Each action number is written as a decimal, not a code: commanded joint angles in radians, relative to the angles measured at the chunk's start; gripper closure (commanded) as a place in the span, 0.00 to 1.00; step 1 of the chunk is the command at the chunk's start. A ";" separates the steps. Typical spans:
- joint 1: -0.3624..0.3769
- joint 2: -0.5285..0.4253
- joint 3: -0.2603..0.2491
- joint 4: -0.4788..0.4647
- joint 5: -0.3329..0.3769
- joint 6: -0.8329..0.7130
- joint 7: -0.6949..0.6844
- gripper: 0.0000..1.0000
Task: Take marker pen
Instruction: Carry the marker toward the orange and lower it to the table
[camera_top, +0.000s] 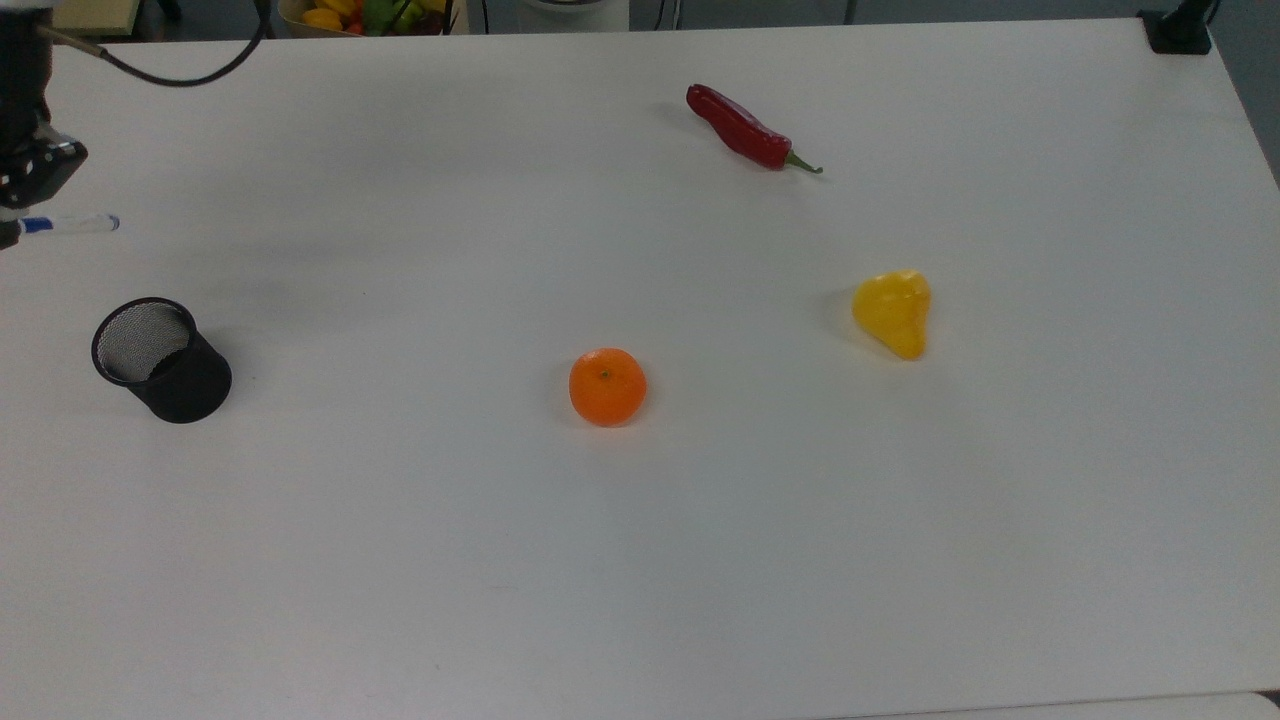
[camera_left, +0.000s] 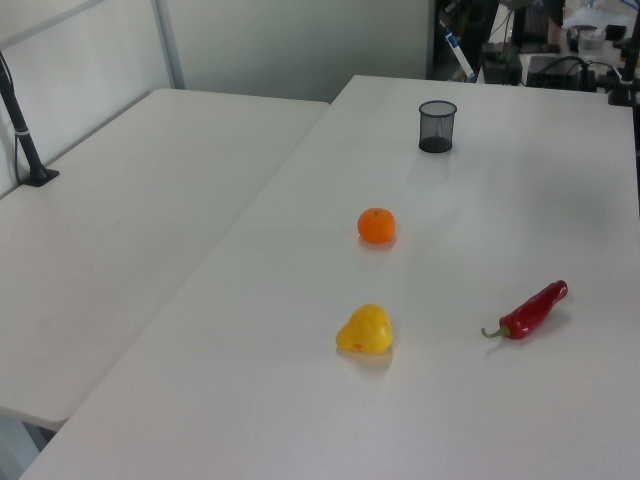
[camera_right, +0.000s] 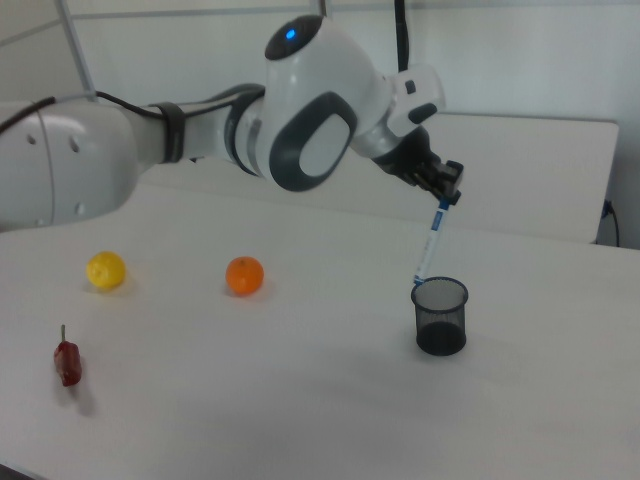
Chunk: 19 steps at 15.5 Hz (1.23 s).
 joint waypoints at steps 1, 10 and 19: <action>0.043 -0.094 0.010 -0.043 0.000 -0.215 0.019 1.00; 0.133 -0.230 0.106 -0.196 0.066 -0.504 0.024 0.99; 0.295 -0.192 0.112 -0.294 0.106 -0.535 0.025 0.97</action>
